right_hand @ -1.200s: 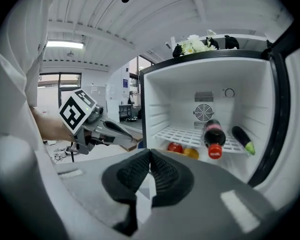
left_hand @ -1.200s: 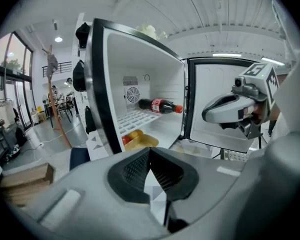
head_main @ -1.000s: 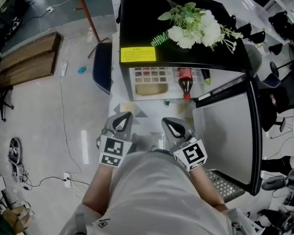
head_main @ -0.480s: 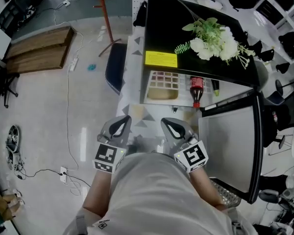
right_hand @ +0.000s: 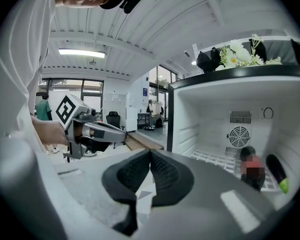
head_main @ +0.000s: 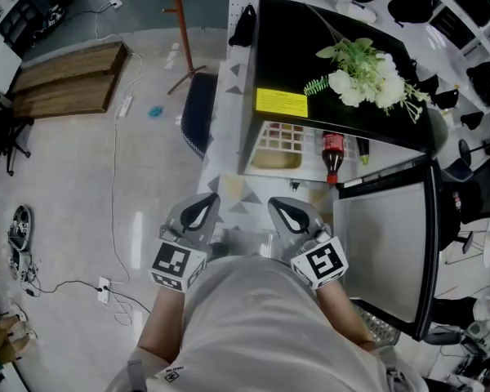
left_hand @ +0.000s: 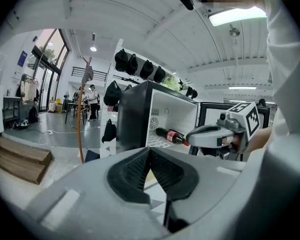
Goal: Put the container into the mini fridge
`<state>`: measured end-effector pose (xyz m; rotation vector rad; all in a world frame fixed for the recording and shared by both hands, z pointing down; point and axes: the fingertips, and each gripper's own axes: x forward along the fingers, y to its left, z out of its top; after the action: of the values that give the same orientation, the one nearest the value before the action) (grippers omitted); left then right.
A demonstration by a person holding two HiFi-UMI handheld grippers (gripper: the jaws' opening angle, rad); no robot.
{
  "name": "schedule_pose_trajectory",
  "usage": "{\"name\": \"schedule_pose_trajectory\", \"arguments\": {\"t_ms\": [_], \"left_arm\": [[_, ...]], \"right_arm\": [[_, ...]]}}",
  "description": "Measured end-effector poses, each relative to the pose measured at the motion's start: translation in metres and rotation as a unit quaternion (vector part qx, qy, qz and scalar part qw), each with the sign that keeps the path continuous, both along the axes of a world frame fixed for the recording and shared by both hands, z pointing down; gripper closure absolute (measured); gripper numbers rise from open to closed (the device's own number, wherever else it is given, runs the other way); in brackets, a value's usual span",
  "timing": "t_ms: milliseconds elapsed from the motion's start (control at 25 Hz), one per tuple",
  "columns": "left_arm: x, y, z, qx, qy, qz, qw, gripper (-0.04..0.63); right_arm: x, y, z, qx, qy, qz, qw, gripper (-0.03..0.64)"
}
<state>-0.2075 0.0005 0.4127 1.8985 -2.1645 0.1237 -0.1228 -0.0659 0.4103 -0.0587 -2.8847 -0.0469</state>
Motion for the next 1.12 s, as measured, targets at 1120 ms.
{"name": "schedule_pose_trajectory", "arguments": {"t_ms": [1120], "left_arm": [[-0.009,0.011,0.001,-0.003,-0.002,-0.008,1.0,0.588]], "right_arm": [[-0.006,0.013,0.0,0.013,0.008,-0.001,1.0,0.614]]}}
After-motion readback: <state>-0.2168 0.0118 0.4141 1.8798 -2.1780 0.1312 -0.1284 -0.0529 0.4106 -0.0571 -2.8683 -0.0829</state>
